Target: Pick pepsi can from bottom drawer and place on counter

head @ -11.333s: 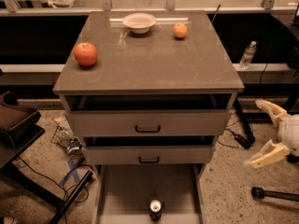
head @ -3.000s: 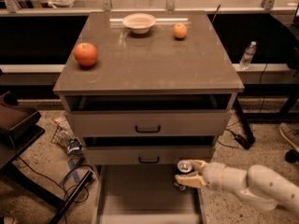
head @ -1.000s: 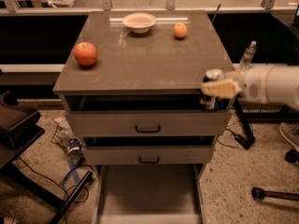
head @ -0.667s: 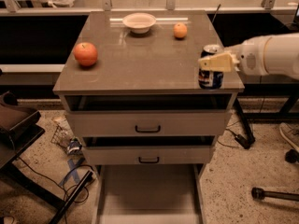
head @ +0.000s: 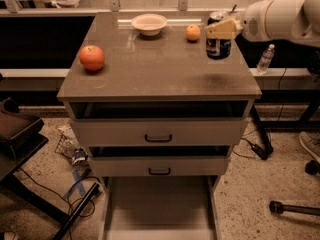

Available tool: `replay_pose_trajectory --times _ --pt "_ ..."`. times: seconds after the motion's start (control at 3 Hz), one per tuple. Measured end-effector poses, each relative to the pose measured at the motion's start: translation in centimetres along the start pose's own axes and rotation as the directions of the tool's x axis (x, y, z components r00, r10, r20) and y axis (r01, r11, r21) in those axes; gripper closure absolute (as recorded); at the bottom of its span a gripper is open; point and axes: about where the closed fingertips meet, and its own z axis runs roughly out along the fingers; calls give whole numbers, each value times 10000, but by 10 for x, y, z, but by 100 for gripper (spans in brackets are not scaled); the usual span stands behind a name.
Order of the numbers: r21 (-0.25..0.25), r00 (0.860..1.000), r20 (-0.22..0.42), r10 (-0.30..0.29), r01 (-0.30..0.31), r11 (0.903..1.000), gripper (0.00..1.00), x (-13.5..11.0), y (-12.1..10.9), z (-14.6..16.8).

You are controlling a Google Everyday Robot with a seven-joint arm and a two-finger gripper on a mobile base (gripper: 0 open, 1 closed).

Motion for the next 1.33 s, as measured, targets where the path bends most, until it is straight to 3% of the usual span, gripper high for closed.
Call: replay_pose_trajectory --times 0.33,0.67,1.0,1.33 --pt "46 9994 359 10 -12 10000 100 3 -21 25" --pt "204 9982 417 440 -449 9988 100 33 -46 39" --pt "73 9904 473 1302 -1307 9914 97 89 -67 51" --pt "73 9904 473 1302 -1307 9914 75 82 -67 47"
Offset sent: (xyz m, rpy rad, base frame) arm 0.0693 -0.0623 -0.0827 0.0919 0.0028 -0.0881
